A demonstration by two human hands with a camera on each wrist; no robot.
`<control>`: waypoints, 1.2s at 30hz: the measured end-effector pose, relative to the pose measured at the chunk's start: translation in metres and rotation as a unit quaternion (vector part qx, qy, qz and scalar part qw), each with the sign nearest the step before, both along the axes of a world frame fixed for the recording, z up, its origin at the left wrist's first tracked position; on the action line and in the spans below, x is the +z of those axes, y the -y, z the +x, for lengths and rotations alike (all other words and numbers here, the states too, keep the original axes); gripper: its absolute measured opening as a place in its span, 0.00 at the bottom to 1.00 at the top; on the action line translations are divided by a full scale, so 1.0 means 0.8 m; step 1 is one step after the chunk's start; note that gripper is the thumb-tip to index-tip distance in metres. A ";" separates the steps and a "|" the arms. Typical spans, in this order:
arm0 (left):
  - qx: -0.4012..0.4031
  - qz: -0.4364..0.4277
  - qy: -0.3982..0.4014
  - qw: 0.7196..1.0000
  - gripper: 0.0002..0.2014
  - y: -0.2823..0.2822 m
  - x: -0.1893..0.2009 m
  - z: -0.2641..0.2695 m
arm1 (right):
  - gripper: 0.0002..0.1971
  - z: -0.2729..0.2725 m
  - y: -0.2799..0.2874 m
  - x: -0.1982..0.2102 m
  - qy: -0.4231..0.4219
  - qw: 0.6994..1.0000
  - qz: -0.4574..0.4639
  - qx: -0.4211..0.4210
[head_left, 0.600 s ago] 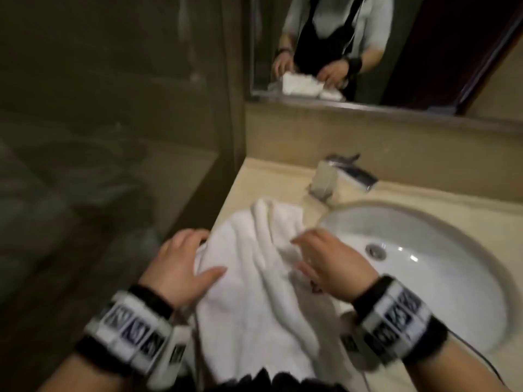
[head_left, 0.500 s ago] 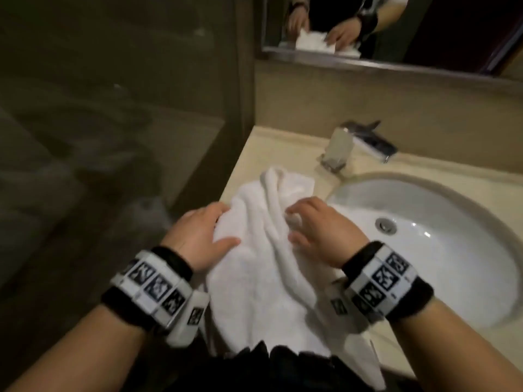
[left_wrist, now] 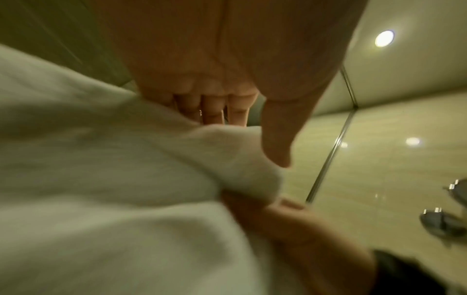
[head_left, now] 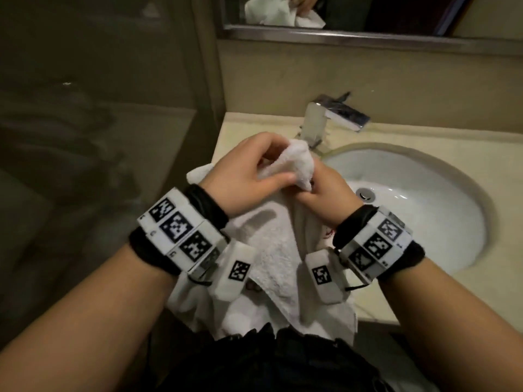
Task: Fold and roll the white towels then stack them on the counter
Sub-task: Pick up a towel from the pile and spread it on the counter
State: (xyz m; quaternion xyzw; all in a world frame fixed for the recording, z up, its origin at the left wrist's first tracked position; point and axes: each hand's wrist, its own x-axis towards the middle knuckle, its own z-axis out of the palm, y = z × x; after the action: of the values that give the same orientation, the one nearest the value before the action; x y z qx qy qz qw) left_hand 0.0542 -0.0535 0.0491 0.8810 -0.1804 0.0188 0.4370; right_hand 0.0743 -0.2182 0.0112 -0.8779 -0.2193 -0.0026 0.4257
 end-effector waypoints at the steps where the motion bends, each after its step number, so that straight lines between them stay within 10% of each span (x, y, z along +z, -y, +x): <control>1: 0.001 0.045 0.004 0.999 0.27 -0.004 -0.005 -0.003 | 0.25 0.000 0.013 0.008 0.003 1.000 0.011 -0.010; 5: 0.002 0.209 -0.044 0.977 0.42 0.026 -0.010 -0.004 | 0.21 -0.003 0.096 0.054 0.018 0.997 0.051 -0.049; 16: -0.191 -0.016 -0.073 0.979 0.11 0.392 0.010 -0.007 | 0.16 -0.098 0.445 0.123 0.015 0.966 0.139 -0.218; 26: -0.067 0.238 -0.049 0.968 0.15 0.562 -0.091 0.046 | 0.20 -0.090 0.658 -0.028 -0.170 0.909 -0.108 -0.365; 29: -0.145 0.212 0.014 0.966 0.21 0.579 -0.114 0.029 | 0.20 -0.103 0.681 -0.072 -0.176 0.886 -0.204 -0.377; 32: -0.357 0.183 0.012 0.916 0.22 0.607 -0.131 -0.020 | 0.12 -0.145 0.692 -0.096 -0.161 0.901 -0.229 -0.331; 36: -0.506 0.378 0.073 0.771 0.28 0.643 -0.181 -0.074 | 0.12 -0.209 0.697 -0.131 -0.187 0.916 -0.232 -0.269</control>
State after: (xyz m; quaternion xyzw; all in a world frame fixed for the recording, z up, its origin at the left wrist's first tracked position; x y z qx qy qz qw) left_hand -0.0052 -0.5677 -0.0955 0.7523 -0.6244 -0.2103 0.0001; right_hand -0.0931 -0.7761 -0.0935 -0.9623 0.1137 0.0980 0.2270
